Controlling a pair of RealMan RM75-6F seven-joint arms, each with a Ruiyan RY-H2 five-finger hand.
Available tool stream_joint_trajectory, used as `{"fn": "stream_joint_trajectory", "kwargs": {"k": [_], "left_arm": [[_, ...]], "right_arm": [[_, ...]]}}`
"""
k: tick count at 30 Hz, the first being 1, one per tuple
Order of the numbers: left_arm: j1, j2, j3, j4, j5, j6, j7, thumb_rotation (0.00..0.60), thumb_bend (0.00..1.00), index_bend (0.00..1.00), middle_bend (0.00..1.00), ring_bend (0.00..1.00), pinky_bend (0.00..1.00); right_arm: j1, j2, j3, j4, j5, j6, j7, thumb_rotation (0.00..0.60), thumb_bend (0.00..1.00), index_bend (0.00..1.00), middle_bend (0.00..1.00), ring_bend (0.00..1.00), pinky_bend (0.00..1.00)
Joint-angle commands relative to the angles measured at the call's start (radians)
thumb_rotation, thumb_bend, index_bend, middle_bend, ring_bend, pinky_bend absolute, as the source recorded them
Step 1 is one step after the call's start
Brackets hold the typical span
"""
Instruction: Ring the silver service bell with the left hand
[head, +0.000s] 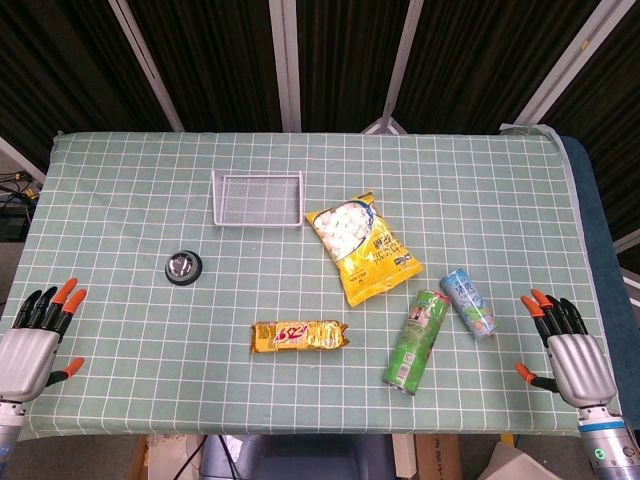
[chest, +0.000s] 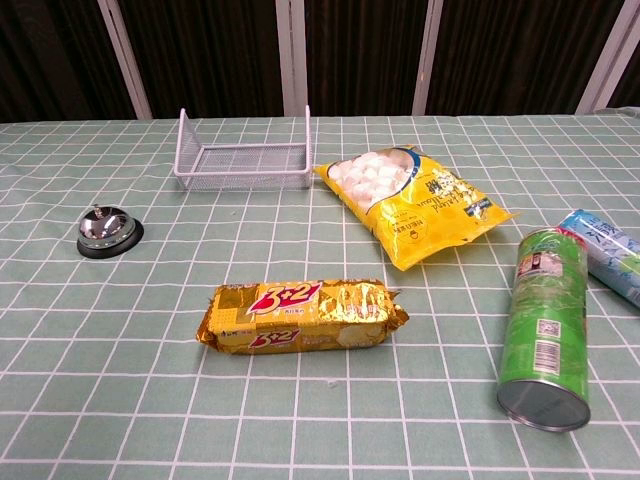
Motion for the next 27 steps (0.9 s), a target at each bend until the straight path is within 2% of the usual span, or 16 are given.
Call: {"fn": "stream_joint_trajectory", "kwargs": {"k": [1,27], "left_arm": [[0.000,0.000,0.000,0.000,0.001,0.001,0.000,0.600,0.15,0.00,0.00,0.00,0.00],[-0.007,-0.008,-0.006,0.000,-0.013,-0.017,0.026,0.600,0.17,0.00,0.00,0.00,0.00]], "right_arm": [[0.000,0.000,-0.001,0.000,-0.001,0.000,0.001,0.600,0.25,0.00,0.00,0.00,0.00],[0.000,0.007,-0.001,-0.003,0.004,-0.006,0.013,0.600,0.25,0.00,0.00,0.00,0.00]]}}
